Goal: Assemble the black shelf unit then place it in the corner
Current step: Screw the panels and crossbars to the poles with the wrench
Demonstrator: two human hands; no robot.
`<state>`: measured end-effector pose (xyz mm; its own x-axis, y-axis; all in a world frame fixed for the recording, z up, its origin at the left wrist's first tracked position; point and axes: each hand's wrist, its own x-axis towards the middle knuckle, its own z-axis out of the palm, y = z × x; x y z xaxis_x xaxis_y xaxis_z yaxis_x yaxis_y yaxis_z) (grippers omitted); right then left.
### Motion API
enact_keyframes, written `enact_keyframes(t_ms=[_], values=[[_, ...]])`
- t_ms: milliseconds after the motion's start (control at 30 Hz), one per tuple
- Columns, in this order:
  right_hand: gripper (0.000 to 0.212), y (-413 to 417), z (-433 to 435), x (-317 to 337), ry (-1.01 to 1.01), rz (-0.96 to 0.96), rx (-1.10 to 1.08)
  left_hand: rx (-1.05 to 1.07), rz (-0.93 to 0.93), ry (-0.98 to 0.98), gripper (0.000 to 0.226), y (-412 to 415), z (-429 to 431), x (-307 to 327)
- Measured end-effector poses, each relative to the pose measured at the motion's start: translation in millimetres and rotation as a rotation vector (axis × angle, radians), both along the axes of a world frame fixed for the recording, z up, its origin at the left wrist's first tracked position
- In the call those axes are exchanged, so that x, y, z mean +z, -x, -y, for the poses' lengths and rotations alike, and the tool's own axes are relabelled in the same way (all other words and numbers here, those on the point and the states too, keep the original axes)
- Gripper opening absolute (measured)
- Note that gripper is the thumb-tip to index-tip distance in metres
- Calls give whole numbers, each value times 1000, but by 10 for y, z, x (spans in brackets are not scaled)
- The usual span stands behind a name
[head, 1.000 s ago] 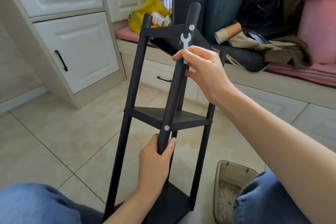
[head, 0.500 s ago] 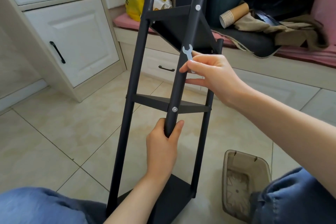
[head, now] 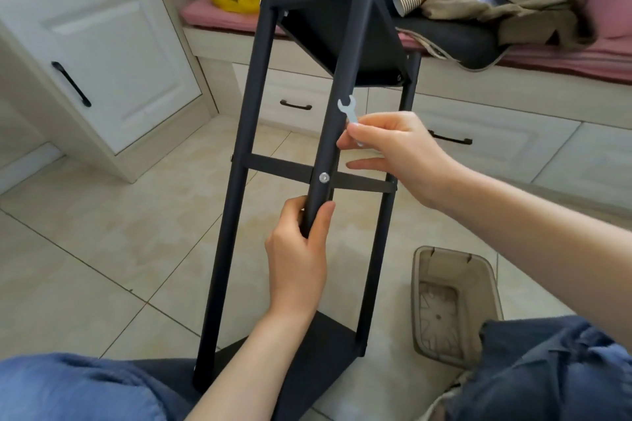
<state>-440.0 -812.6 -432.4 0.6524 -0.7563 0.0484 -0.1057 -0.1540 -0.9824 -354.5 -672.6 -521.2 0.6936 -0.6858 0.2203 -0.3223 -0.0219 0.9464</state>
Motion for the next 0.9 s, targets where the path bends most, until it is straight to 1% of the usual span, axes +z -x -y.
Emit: enact_keyframes(t_ms=[167,333,533,700,800,900], values=[[29,-99,-132,-90,-68,136,-72,17,-1,23,27,8,-4,13],[27,-200,-184,-92,-65,144,-84,40,-55,30,16,-44,3,15],[26,-327,-224,-125,-38,122,-73,43,-110,24,25,-136,-4,19],[27,-383,-303,-275,-26,167,-78,56,-84,28,29,-181,-36,1],[27,-361,-369,-385,-2,206,-144,74,-64,24,29,-180,-44,-31],[27,-322,-443,-514,18,199,-249,99,-26,17,30,-227,-70,-68]])
